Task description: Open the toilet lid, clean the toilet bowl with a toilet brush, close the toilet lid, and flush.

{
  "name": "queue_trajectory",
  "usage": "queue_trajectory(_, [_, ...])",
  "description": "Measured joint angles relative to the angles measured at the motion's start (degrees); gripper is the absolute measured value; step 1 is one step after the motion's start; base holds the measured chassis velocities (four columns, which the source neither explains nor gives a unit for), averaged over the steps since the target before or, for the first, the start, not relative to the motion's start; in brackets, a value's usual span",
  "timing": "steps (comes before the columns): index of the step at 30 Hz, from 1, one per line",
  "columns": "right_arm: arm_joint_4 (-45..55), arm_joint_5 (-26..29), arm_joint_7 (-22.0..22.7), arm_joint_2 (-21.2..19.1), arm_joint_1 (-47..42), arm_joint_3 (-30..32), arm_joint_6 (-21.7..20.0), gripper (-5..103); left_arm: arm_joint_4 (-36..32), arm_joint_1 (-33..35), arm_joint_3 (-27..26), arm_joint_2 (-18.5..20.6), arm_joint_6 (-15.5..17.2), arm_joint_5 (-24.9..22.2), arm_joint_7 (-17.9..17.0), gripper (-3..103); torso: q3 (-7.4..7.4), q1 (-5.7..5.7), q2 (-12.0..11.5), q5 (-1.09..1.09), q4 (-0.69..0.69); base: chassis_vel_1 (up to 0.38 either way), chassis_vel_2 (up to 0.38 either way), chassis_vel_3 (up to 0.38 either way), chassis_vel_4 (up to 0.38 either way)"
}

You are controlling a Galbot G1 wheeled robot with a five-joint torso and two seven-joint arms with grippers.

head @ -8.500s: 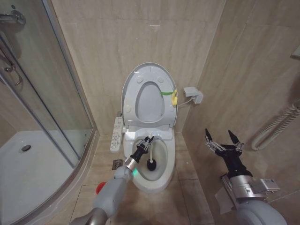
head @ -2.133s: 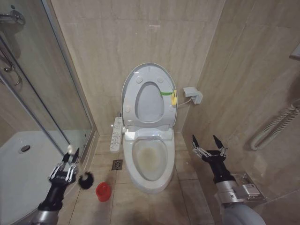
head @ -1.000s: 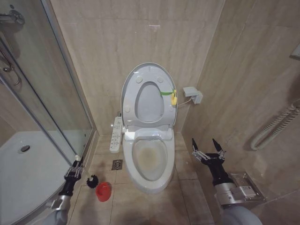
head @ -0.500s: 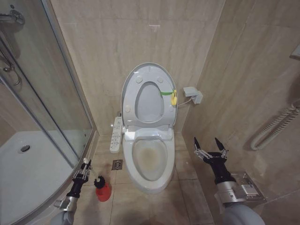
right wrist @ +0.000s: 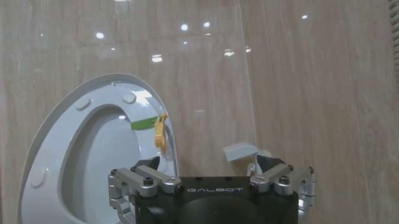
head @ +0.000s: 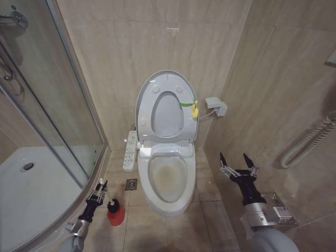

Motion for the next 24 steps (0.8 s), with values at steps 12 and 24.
queue_trajectory(12, [-0.1,1.3,0.1,-0.4,1.1,1.7,-0.1,100,4.4,-0.6,1.1,-0.2,-0.1,0.9,1.0,25,0.00,0.00,0.0,-0.03,0.00,0.000,0.000,0.000,0.000])
queue_trajectory(24, [-0.7,2.2,-0.1,0.0,2.0,2.5,-0.1,100,4.8,0.5,-0.9,0.1,-0.1,4.9,1.0,25,0.00,0.00,0.0,-0.01,0.00,0.000,0.000,0.000,0.000])
